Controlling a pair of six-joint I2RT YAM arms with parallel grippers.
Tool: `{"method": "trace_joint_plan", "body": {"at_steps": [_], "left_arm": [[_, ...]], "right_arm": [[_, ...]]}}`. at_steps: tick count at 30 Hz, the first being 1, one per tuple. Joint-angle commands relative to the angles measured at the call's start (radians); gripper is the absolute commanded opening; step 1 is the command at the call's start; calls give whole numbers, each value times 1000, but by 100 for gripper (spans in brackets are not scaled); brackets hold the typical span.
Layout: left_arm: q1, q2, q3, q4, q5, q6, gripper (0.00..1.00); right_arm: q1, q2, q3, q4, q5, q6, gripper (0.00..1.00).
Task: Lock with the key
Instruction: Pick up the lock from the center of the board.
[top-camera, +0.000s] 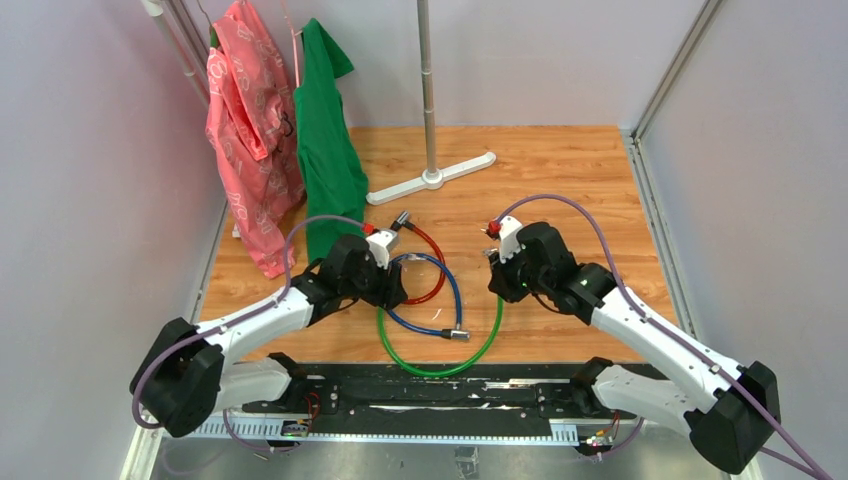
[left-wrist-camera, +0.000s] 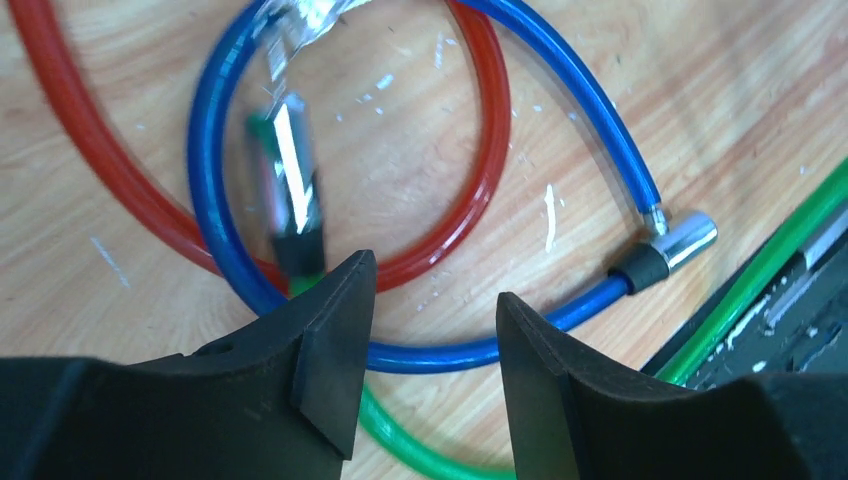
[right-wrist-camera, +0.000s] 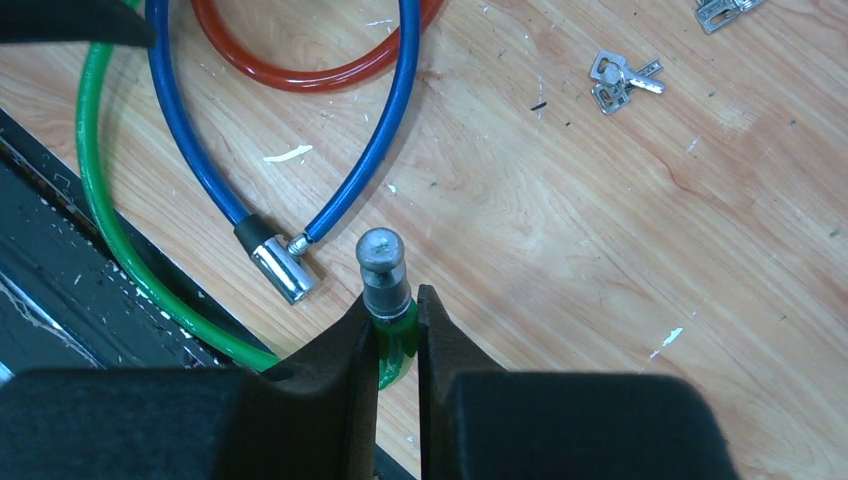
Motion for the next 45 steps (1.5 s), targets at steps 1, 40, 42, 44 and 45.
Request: {"method": "trace_joint_plan", "body": {"at_steps": [1, 40, 42, 44, 45], "left_arm": [[30, 5, 28, 66, -40, -22, 55], [31, -17, -75, -82, -264, -215, 0], [32, -37, -23, -154, -291, -187, 0], [31, -68, 63, -247, -302, -127, 0], [31, -89, 103, -285, -304, -96, 0]], "right_arm": [[8, -27, 41, -43, -41, -59, 0], [9, 28, 32, 58, -177, -48, 0], [9, 28, 38, 61, -195, -54, 0], [9, 25, 52, 61, -215, -61, 0], [10, 22, 55, 71, -223, -63, 0]]}}
